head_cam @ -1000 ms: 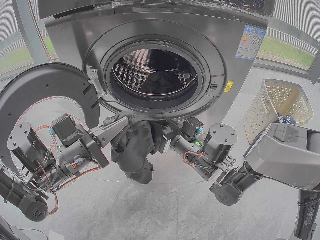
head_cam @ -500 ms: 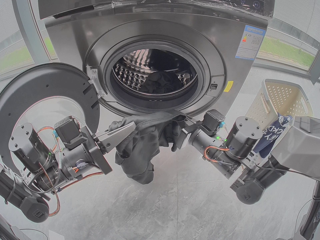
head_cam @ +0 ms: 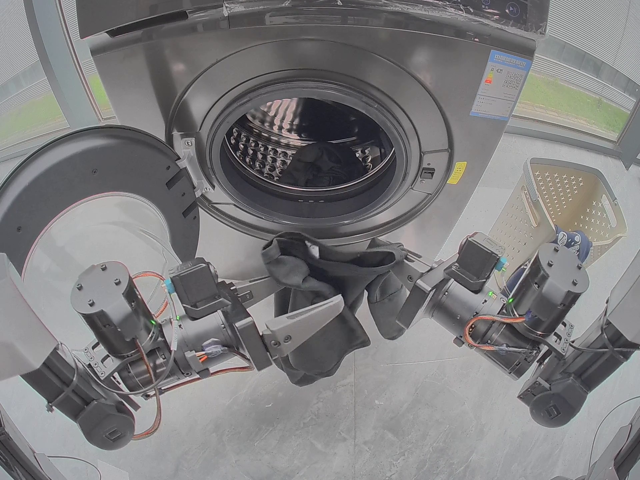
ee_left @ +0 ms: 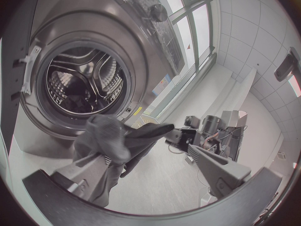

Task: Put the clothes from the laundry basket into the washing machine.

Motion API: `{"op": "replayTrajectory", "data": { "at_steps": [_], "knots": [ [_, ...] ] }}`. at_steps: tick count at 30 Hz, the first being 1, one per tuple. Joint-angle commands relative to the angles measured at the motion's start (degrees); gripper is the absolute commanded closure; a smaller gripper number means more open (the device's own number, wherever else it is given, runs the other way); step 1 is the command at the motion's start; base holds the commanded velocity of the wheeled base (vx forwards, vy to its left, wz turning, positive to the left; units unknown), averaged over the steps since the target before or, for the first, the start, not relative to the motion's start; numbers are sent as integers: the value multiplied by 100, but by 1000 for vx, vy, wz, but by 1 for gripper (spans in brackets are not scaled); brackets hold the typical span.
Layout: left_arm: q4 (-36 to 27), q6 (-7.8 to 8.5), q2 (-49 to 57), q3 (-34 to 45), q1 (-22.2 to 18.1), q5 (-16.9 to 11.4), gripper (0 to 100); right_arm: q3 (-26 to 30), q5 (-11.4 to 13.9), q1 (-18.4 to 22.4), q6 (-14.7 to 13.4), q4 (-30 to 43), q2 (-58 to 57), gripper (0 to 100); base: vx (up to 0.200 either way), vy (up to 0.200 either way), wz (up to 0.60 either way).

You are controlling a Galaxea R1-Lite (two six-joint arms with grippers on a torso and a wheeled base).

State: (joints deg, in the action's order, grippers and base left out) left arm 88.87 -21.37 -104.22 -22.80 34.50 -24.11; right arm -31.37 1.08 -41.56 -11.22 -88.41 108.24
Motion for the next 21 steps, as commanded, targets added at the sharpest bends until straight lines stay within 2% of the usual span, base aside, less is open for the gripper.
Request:
{"op": "replayTrajectory", "data": {
  "at_steps": [1,7,14,21],
  "knots": [
    [-1,10,-512,-67,4,47,0,104,32,-28,-65,-1,-330,100,0,0,0],
    [-1,80,-1039,-181,-5,82,0,25,23,-54,-74,-1,-347,100,0,0,0],
    [-1,379,-1461,-269,-31,117,0,-54,6,-54,-74,-1,-347,100,0,0,0],
    [-1,502,-1804,-498,-321,170,0,-89,-12,-54,-74,-1,-391,100,0,0,0]
  ]
}}
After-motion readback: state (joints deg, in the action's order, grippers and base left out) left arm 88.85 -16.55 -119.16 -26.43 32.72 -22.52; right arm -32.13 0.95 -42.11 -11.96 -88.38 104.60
